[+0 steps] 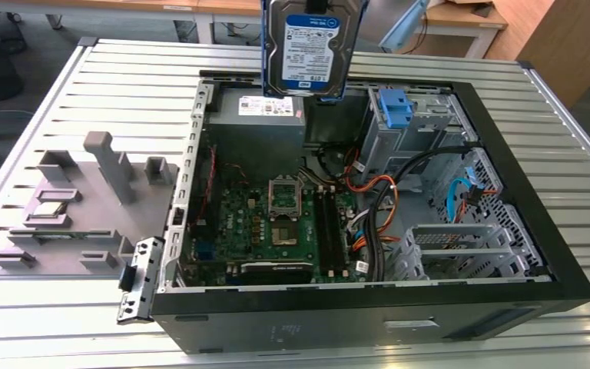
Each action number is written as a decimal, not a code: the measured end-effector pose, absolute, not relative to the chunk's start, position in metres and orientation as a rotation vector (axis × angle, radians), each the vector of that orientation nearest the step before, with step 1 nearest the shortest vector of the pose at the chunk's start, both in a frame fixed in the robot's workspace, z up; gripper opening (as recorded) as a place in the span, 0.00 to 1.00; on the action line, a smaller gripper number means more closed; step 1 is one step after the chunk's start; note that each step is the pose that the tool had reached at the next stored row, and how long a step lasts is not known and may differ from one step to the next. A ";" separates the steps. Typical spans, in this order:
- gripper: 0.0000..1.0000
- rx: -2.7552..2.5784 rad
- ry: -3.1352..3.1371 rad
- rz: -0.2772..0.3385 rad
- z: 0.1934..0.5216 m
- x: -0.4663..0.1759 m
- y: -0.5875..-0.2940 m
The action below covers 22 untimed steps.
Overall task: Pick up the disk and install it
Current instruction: 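Pick up the disk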
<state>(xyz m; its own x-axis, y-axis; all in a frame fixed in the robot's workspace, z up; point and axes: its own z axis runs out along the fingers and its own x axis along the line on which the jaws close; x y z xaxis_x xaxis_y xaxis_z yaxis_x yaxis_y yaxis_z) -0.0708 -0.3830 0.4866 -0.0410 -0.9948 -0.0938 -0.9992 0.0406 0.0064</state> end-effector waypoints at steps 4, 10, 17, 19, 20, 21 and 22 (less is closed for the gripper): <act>0.35 -2.130 2.219 0.107 0.487 -0.071 -0.386; 0.35 -2.130 2.219 0.107 0.486 -0.071 -0.391; 0.35 -2.130 2.220 0.107 0.486 -0.070 -0.398; 0.35 -2.130 2.219 0.107 0.486 -0.070 -0.400; 0.35 -2.130 2.219 0.107 0.486 -0.070 -0.401; 0.35 -2.130 2.219 0.107 0.486 -0.070 -0.403; 0.35 -2.130 2.219 0.107 0.486 -0.070 -0.404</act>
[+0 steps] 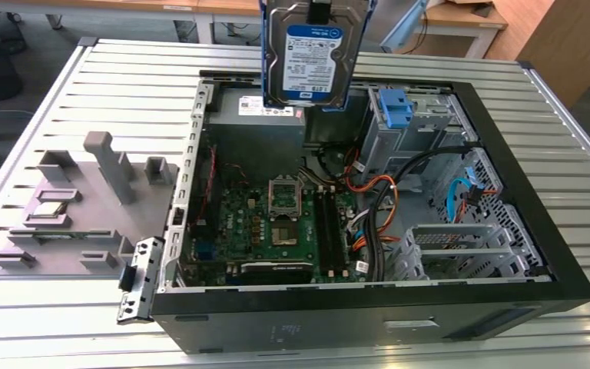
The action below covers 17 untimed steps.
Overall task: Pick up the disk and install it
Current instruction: 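Pick up the disk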
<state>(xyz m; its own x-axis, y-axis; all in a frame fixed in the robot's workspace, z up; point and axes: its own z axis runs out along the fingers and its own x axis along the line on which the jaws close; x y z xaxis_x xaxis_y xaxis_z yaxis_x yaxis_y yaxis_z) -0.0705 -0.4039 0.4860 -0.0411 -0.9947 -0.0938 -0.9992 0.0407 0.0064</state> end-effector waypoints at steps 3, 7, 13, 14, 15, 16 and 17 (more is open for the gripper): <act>0.35 -2.130 2.220 0.107 0.486 -0.070 -0.408; 0.35 -2.130 2.220 0.107 0.486 -0.070 -0.414; 0.35 -2.130 2.220 0.107 0.485 -0.070 -0.425; 0.35 -2.130 2.220 0.107 0.485 -0.070 -0.427; 0.35 -2.130 2.220 0.107 0.485 -0.070 -0.429; 0.35 -2.130 2.220 0.107 0.485 -0.070 -0.431; 0.35 -2.130 2.220 0.107 0.485 -0.070 -0.434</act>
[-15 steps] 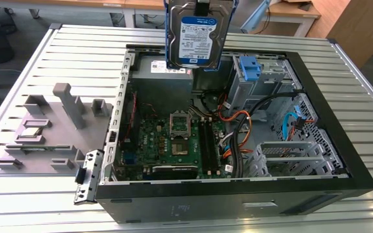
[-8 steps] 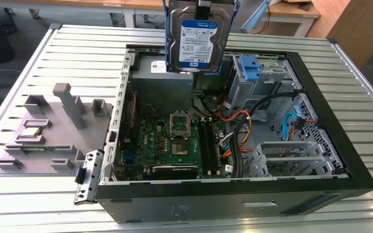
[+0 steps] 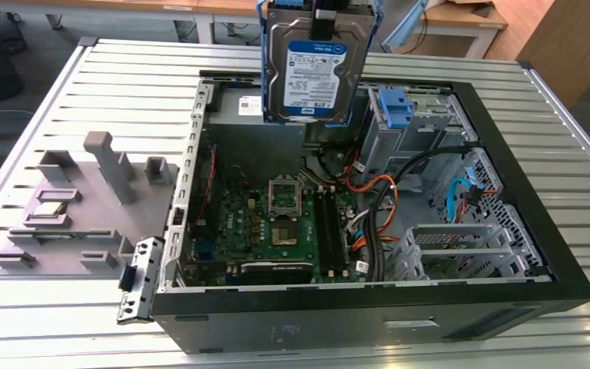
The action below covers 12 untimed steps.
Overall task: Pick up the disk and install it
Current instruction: 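Pick up the disk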
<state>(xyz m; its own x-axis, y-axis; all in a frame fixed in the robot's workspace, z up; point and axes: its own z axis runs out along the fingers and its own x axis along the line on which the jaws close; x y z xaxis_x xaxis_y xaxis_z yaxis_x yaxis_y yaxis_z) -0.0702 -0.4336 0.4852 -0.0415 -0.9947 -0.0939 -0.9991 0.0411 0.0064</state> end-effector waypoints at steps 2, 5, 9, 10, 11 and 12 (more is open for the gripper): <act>0.35 -2.130 2.220 0.107 0.485 -0.070 -0.437; 0.35 -2.129 2.220 0.107 0.485 -0.070 -0.443; 0.35 -2.129 2.220 0.107 0.485 -0.070 -0.451; 0.35 -2.129 2.220 0.107 0.485 -0.070 -0.453; 0.35 -2.129 2.220 0.107 0.485 -0.070 -0.455; 0.35 -2.129 2.221 0.107 0.485 -0.070 -0.457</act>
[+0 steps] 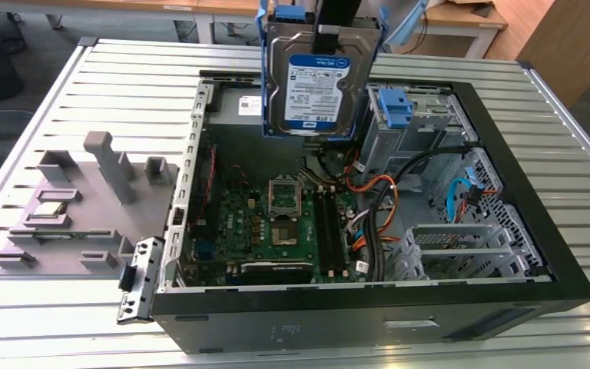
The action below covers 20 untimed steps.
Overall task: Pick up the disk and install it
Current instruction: 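Pick up the disk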
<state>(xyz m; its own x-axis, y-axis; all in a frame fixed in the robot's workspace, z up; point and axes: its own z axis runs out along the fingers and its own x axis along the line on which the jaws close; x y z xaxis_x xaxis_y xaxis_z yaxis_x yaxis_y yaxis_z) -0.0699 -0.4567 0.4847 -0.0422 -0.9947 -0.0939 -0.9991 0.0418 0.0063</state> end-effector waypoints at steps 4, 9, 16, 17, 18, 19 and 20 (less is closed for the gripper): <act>0.35 -2.129 2.221 0.107 0.484 -0.070 -0.465; 0.35 -2.128 2.221 0.107 0.484 -0.070 -0.476; 0.35 -2.128 2.222 0.107 0.484 -0.070 -0.491; 0.35 -2.128 2.222 0.107 0.484 -0.070 -0.493; 0.35 -2.127 2.222 0.107 0.484 -0.070 -0.495; 0.35 -2.127 2.222 0.107 0.483 -0.070 -0.496; 0.35 -2.127 2.222 0.107 0.483 -0.070 -0.497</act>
<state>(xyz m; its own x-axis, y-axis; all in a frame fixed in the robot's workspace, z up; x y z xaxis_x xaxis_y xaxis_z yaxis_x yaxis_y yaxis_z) -0.0696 -0.4971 0.4835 -0.0436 -0.9946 -0.0937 -0.9990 0.0432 0.0064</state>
